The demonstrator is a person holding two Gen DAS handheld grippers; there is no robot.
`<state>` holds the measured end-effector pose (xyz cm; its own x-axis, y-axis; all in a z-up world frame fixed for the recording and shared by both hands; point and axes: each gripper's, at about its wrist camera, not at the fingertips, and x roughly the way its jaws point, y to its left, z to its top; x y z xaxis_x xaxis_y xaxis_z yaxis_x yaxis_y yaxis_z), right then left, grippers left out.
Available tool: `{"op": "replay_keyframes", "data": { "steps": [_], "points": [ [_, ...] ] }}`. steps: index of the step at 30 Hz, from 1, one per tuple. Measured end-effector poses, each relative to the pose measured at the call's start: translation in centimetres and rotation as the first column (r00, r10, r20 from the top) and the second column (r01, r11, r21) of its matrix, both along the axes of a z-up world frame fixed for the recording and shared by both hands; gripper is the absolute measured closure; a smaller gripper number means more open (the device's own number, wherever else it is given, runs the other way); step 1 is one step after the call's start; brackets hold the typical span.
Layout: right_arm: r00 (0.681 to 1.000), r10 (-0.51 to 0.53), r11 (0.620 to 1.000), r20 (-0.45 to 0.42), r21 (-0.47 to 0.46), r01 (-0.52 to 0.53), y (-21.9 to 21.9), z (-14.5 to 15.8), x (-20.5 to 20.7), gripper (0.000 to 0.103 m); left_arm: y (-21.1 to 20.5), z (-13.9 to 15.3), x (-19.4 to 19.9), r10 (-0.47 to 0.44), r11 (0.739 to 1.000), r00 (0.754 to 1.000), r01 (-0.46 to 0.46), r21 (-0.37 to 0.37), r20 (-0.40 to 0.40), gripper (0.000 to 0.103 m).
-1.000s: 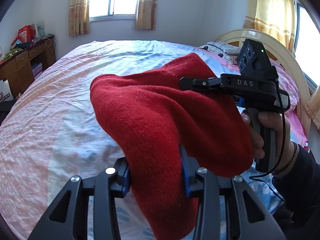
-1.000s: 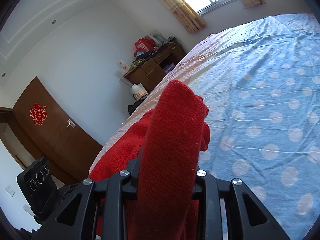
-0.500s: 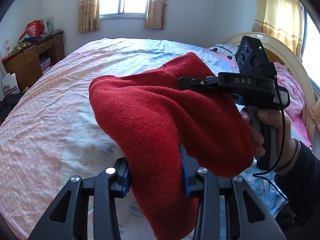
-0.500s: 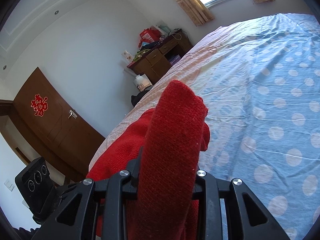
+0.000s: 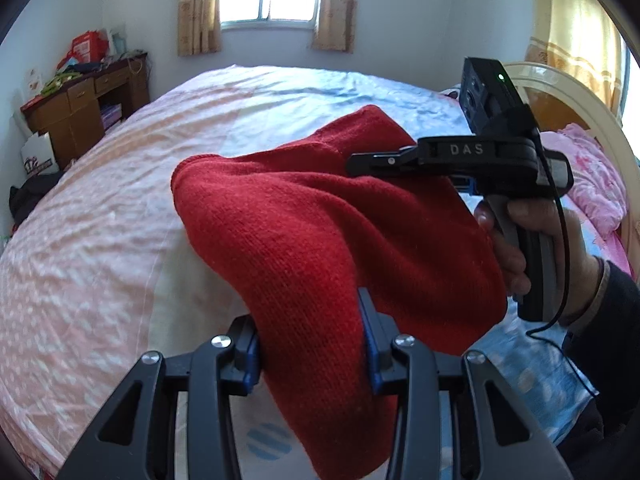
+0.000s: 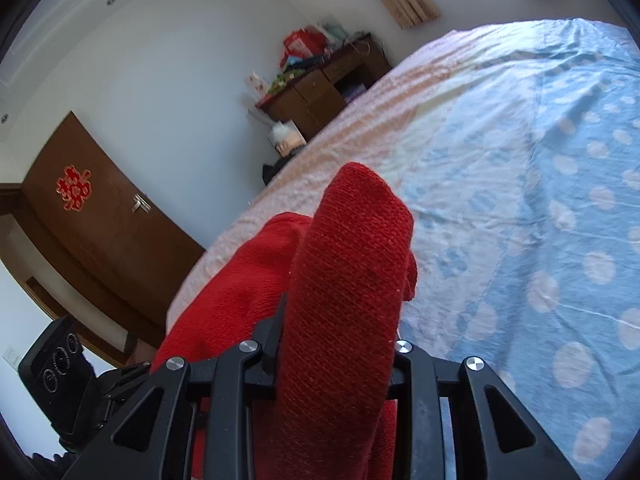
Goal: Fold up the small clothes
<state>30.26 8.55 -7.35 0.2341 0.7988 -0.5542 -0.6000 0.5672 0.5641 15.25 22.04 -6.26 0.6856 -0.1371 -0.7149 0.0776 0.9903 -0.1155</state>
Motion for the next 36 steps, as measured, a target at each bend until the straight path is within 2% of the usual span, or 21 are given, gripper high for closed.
{"op": "replay_keyframes", "data": {
  "steps": [7, 18, 21, 24, 28, 31, 36],
  "points": [
    [0.999, 0.018, 0.999, -0.037, -0.049, -0.02, 2.7, -2.4, 0.8, 0.073, 1.0, -2.3, -0.7, 0.021, 1.0, 0.999, -0.022, -0.022, -0.039, 0.061],
    [0.998, 0.002, 0.995, -0.06, -0.103, -0.008, 3.4, -4.6, 2.0, 0.071, 1.0, -2.7, -1.5, 0.017, 0.999, 1.0, -0.018, -0.044, -0.023, 0.057],
    [0.997, -0.012, 0.995, -0.079, -0.097, 0.004, 2.3, -5.1, 2.0, 0.067, 1.0, -2.6, -2.0, 0.034, 0.999, 0.999, -0.035, -0.03, -0.028, 0.045],
    [0.996, -0.051, 0.993, -0.074, -0.106, 0.043, 1.4, -5.2, 1.9, 0.053, 1.4, -2.5, -2.4, 0.046, 0.999, 0.999, -0.047, -0.021, -0.028, 0.041],
    [0.996, -0.087, 0.985, -0.02, -0.15, 0.083, 0.9, -4.4, 1.4, 0.05, 1.7, -1.8, -3.3, 0.061, 0.998, 0.998, -0.061, 0.008, -0.013, 0.039],
    [0.991, -0.128, 0.972, 0.043, -0.192, 0.134, 0.6, -3.2, 0.5, 0.043, 2.2, -0.8, -3.6, 0.113, 0.992, 0.994, -0.113, 0.047, 0.013, 0.03],
    [0.95, -0.254, 0.905, 0.18, -0.302, 0.299, 0.1, -0.7, -1.8, 0.039, 3.4, 1.3, -4.4, 0.215, 0.975, 0.974, -0.219, 0.046, 0.073, 0.013]
  ]
}}
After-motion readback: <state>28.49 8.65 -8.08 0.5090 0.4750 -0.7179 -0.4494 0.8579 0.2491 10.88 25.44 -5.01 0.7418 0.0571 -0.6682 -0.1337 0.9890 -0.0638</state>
